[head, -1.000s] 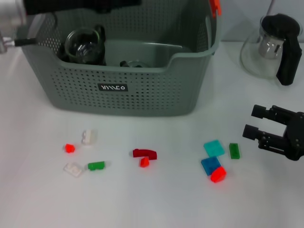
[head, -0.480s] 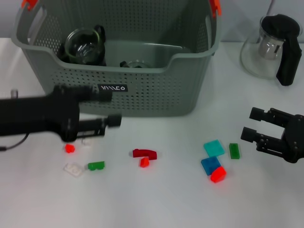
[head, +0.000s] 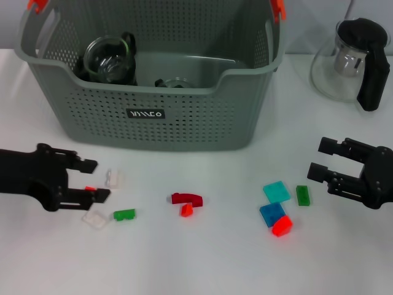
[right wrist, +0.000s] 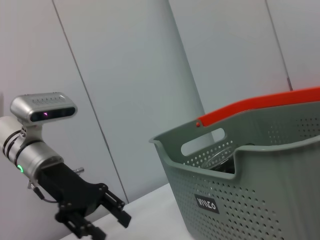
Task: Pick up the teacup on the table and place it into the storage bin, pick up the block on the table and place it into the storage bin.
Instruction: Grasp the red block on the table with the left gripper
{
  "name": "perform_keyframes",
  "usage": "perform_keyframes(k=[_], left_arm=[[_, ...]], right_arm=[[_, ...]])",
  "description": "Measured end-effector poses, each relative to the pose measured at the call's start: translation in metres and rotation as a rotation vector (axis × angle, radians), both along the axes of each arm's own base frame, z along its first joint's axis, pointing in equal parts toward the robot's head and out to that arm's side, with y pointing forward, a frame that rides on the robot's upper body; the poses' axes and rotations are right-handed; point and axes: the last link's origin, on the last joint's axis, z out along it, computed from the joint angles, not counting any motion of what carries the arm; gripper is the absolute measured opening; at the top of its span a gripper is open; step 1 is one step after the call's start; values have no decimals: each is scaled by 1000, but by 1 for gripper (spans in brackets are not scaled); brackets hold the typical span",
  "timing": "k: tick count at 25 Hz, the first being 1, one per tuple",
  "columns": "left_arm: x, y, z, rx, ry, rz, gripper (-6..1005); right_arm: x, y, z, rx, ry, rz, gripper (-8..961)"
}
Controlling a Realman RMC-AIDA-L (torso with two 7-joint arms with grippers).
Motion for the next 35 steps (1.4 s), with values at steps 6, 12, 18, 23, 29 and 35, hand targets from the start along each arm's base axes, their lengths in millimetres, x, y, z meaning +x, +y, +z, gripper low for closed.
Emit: perform_keyframes(k=[6,12,18,23,29,35], left_arm=[[-28,4,-11,106,25,25,582],[-52,1,-29,163,-40,44,559],[-66,3,-35,208,-41,71,516],[-75,4,-43,228,-17,66,515],[-80,2,-49,230,2,63,515],[-85,4,-53,242,18,74,516]], right_arm=[[0,1,-3,6,0,-14,759],[0,1,-4,-1,5,-24,759],[0,2,-4,0,5,-26,759],[0,2,-4,2,3,-29,759],[1,3,-4,-2,7,-40,760],[1,2,-4,0,7,-42,760]])
